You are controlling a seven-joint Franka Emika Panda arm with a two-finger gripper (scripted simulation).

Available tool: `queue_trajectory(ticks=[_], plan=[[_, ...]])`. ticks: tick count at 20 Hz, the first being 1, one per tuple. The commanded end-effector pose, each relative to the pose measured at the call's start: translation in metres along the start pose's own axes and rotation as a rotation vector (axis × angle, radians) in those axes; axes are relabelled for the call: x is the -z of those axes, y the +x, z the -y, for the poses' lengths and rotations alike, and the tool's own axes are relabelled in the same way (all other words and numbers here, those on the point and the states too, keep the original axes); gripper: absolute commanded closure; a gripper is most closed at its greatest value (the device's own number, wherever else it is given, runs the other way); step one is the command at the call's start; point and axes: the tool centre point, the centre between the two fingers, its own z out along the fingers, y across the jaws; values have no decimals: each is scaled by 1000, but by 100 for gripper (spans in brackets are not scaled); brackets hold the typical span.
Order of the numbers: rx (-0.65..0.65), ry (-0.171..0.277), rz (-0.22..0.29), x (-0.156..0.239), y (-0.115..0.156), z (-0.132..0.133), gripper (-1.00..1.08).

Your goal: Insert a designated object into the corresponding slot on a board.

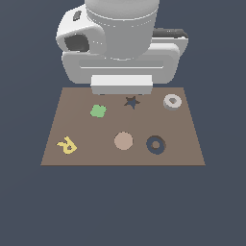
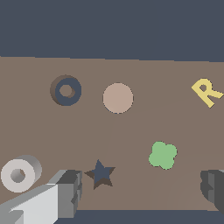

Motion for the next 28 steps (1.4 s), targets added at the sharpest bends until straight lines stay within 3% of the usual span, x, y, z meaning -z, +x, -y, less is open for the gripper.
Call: queue_trajectory(ticks=[1, 9, 21, 28], plan=[[0, 0, 0, 0, 0, 0, -92], [79, 3, -2, -17, -3, 29, -92], [425, 15, -11, -93, -42, 148, -92], [538, 17, -14, -118, -64, 183, -92]])
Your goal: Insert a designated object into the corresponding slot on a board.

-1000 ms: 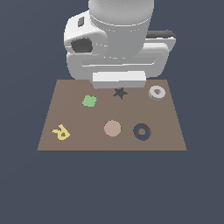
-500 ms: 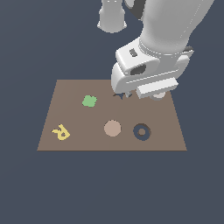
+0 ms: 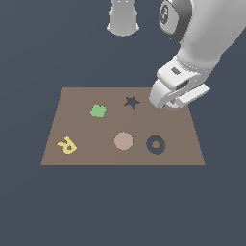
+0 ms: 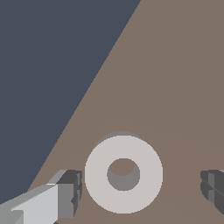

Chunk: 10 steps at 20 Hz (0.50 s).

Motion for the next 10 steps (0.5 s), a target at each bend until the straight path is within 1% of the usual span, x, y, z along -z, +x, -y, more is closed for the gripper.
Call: queue_trajectory(ticks=[1, 7, 10], plan=[[25, -1, -2, -6, -1, 8, -92], [30, 0, 0, -8, -1, 10, -92], [32, -1, -1, -16, -1, 11, -92]])
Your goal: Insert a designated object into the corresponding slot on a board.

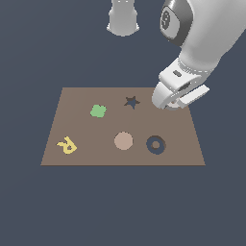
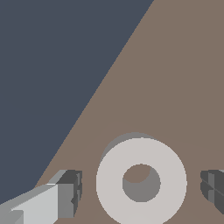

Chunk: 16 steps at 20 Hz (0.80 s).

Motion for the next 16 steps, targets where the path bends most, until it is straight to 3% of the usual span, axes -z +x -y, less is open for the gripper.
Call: queue_trajectory(ticks=[1, 6, 7, 16], plan=[[2, 0, 1, -8, -1, 0, -92], [3, -1, 1, -17, -1, 1, -92], [3, -1, 1, -17, -1, 1, 108], [3, -1, 1, -17, -1, 1, 108]])
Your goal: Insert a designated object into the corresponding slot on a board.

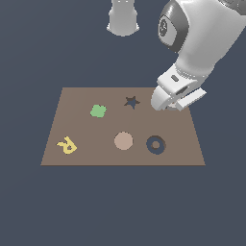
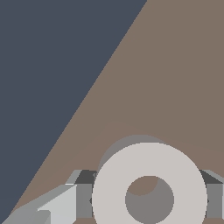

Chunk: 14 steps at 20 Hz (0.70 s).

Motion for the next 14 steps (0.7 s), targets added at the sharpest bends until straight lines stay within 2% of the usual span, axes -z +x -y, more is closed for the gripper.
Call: queue_trajectory(ticks=[1, 8, 14], plan=[[0, 0, 0, 0, 0, 0, 108], [-25, 0, 0, 0, 2, 1, 108], [-103, 0, 0, 0, 9, 3, 108]])
